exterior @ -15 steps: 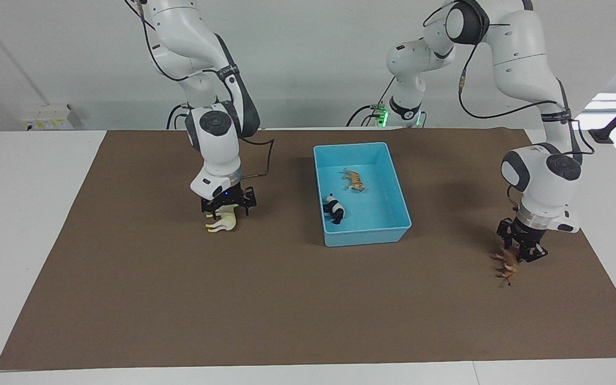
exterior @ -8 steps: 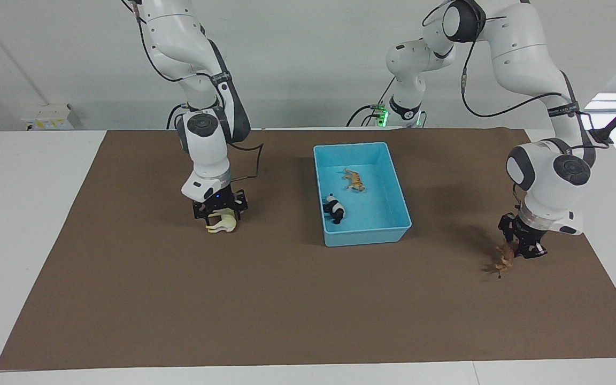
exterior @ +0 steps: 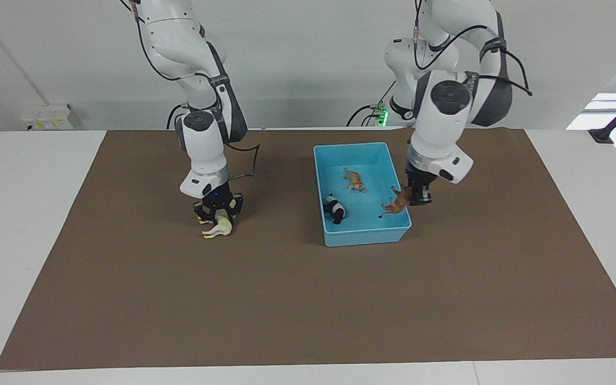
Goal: Put all toys into storage box
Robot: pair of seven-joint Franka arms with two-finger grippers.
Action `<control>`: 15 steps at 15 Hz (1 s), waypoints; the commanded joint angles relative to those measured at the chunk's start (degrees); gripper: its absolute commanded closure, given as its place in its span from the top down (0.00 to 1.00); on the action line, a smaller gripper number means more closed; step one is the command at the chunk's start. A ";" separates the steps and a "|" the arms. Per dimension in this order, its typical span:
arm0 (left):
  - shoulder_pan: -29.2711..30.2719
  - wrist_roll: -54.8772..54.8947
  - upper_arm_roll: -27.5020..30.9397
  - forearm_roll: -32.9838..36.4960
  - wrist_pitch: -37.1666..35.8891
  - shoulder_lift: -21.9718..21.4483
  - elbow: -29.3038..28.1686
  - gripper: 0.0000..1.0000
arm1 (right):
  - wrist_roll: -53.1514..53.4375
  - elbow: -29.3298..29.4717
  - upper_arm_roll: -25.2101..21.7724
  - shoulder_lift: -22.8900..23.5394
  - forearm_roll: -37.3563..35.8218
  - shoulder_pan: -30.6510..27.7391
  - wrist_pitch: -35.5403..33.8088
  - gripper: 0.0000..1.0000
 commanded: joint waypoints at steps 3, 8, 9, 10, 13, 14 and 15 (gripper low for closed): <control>-5.27 -3.97 1.24 -0.42 13.20 -6.42 -15.20 1.00 | 2.38 16.97 1.78 -1.44 1.71 3.42 -27.53 0.00; -3.52 -0.57 1.94 0.10 8.74 -7.82 -12.92 1.00 | 18.18 32.28 1.78 -0.21 5.40 13.08 -43.39 0.00; -0.29 5.37 1.77 0.11 6.98 -8.70 -12.22 1.00 | 22.75 35.18 1.78 1.27 5.85 15.98 -44.46 0.00; 2.09 12.05 1.68 0.02 5.74 -9.49 -11.34 1.00 | 26.62 36.78 1.86 1.90 6.03 18.19 -44.55 0.00; 7.37 28.31 1.85 -0.42 3.46 -9.59 -8.62 1.00 | 33.41 36.97 1.78 2.08 8.83 23.20 -41.24 0.00; 8.52 35.33 1.85 -0.60 2.92 -9.50 -8.35 1.00 | 35.17 36.36 1.86 2.17 9.36 25.13 -39.21 0.00; 9.66 43.76 1.94 -1.03 2.74 -9.50 -8.35 1.00 | 37.36 36.18 1.78 2.69 9.37 27.76 -37.80 0.00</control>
